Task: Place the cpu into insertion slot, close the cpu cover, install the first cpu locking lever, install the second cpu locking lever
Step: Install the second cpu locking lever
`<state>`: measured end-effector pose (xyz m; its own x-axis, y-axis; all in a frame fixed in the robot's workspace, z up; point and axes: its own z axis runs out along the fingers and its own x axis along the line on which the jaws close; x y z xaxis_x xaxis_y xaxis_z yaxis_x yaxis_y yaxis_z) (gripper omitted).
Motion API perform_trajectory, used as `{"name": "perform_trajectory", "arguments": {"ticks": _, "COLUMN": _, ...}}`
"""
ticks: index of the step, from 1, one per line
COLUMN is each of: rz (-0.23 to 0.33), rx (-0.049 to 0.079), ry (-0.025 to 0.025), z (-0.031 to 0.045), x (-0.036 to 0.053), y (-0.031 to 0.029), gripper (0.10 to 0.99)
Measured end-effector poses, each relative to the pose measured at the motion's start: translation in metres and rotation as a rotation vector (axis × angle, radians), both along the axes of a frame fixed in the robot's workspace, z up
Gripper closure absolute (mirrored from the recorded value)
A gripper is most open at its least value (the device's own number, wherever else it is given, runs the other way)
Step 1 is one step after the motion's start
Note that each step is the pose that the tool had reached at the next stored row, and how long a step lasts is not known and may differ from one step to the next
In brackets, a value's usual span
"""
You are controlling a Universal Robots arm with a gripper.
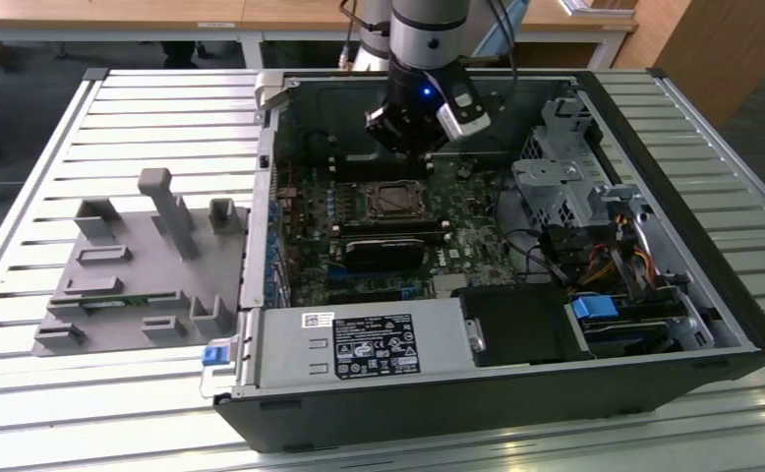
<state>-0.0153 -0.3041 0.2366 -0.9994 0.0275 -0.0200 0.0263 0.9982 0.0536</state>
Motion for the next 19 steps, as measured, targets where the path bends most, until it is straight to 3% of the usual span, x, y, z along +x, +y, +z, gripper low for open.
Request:
{"name": "perform_trajectory", "arguments": {"ticks": 5, "rz": 0.0, "rx": 0.0, "ry": 0.0, "z": 0.0073, "x": 0.0, "y": -0.0009, "gripper": 0.961}}
{"name": "perform_trajectory", "arguments": {"ticks": 17, "rz": 0.0, "rx": 0.0, "ry": 0.0051, "z": 0.0071, "x": 0.0001, "y": -0.0271, "gripper": 0.961}}
{"name": "perform_trajectory", "arguments": {"ticks": 19, "rz": 0.0, "rx": 0.006, "ry": 0.0052, "z": 0.0067, "x": 0.0, "y": -0.0305, "gripper": 0.961}}
